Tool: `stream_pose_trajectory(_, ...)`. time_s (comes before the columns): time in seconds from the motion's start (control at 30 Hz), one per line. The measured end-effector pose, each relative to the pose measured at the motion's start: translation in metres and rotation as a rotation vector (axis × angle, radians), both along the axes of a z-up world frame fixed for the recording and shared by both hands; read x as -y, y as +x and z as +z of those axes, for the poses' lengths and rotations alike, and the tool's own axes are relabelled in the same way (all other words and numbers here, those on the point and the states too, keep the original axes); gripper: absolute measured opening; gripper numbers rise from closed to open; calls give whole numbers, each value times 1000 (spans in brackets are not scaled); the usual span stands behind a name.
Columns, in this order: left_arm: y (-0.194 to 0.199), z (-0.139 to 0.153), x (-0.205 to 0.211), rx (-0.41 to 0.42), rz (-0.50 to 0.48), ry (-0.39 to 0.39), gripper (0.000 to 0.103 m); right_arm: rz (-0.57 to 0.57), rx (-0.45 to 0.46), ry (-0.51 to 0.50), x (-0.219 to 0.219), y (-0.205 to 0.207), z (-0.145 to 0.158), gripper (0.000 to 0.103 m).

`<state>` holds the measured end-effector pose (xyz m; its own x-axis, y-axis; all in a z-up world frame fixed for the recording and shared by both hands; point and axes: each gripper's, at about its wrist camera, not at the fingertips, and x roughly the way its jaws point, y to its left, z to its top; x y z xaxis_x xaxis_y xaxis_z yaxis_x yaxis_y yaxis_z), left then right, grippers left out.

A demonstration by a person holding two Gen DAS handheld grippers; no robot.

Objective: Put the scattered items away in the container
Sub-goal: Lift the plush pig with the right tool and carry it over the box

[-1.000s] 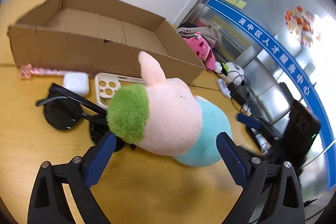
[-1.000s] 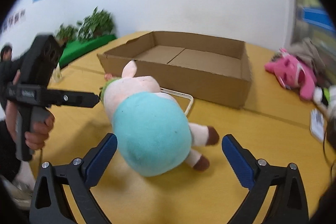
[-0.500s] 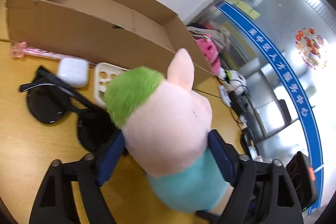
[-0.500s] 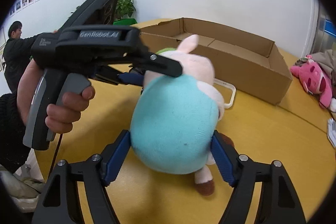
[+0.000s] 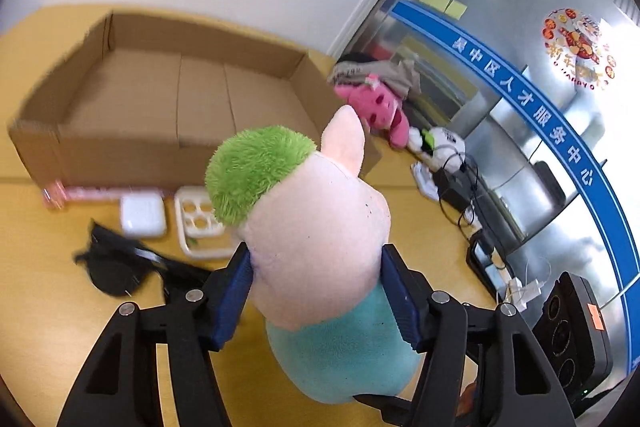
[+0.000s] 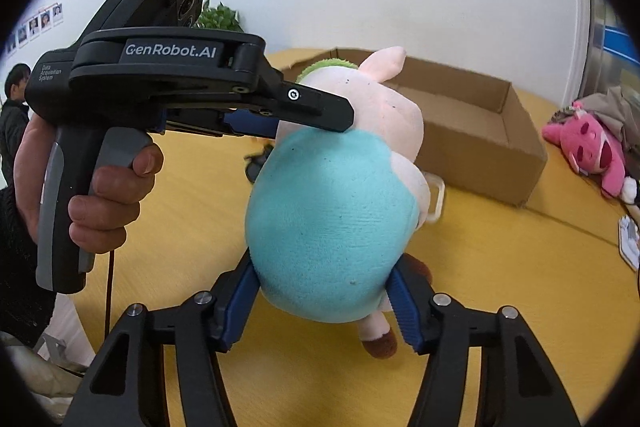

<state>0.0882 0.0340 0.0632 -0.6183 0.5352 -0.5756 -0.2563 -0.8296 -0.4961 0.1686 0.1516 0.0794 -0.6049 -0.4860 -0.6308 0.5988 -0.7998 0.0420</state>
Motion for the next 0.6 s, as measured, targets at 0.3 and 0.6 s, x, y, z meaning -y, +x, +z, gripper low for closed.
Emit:
stream_pose_trajectory(0.3,-11,118,20,-229,42,-113,66,22,-157,-110,16,-33,87,59)
stream_pose_trajectory(0.6,-44,204,51,-380,73,-166,66,50,-310,-161,39,-71,165,59)
